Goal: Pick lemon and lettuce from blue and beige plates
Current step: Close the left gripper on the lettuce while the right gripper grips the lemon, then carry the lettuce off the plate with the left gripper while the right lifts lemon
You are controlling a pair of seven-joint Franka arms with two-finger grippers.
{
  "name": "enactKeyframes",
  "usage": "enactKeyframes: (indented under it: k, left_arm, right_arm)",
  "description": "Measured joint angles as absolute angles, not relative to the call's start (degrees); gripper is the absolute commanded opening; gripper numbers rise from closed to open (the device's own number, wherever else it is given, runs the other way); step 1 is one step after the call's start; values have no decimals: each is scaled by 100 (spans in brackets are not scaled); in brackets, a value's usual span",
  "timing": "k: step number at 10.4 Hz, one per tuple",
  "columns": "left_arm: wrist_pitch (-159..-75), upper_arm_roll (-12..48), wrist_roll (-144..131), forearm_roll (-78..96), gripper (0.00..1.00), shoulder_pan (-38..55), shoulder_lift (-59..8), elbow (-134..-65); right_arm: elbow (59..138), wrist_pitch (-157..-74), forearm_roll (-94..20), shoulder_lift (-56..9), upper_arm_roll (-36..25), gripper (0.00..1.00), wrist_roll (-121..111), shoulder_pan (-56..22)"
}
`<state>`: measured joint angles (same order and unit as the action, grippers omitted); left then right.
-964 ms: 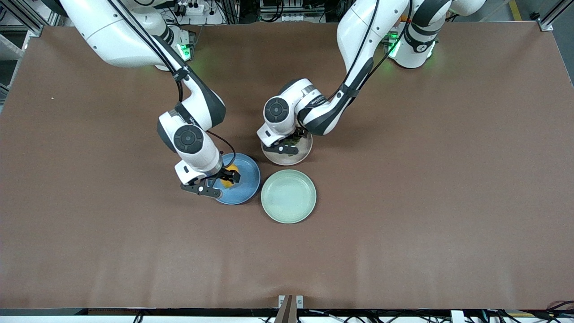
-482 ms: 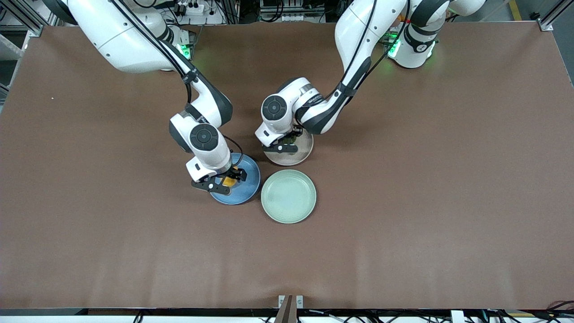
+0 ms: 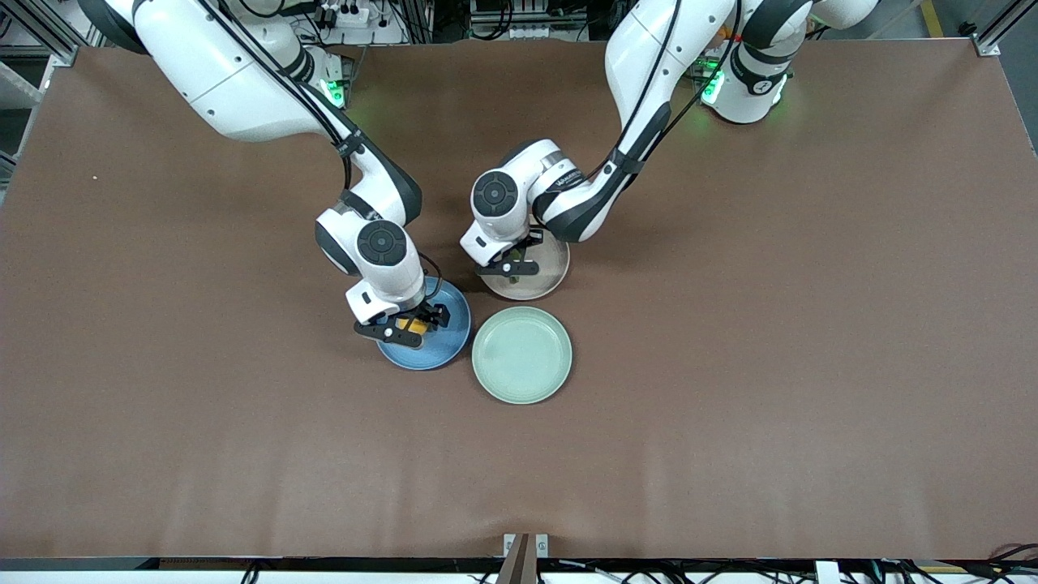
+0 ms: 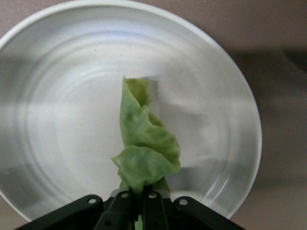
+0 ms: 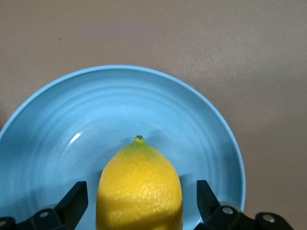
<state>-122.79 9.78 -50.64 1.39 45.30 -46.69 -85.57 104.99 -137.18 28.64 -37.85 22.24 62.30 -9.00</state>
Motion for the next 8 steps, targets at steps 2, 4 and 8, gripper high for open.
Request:
enactKeyframes:
  k: [2, 4, 8]
  left_arm:
    - [-12309, 956, -5086, 139, 0, 4520, -4609, -8468]
    - [-12309, 905, -5104, 139, 0, 4461, -4339, -8383]
    - [-12036, 776, -5133, 112, 0, 3985, -3716, -8386]
  right_arm:
    - [10500, -13726, 2927, -3819, 2225, 100, 6246, -900]
    - [10501, -13730, 3105, -3872, 2226, 100, 6390, -901]
    - [10501, -13882, 3238, -3943, 2246, 35, 6589, -903]
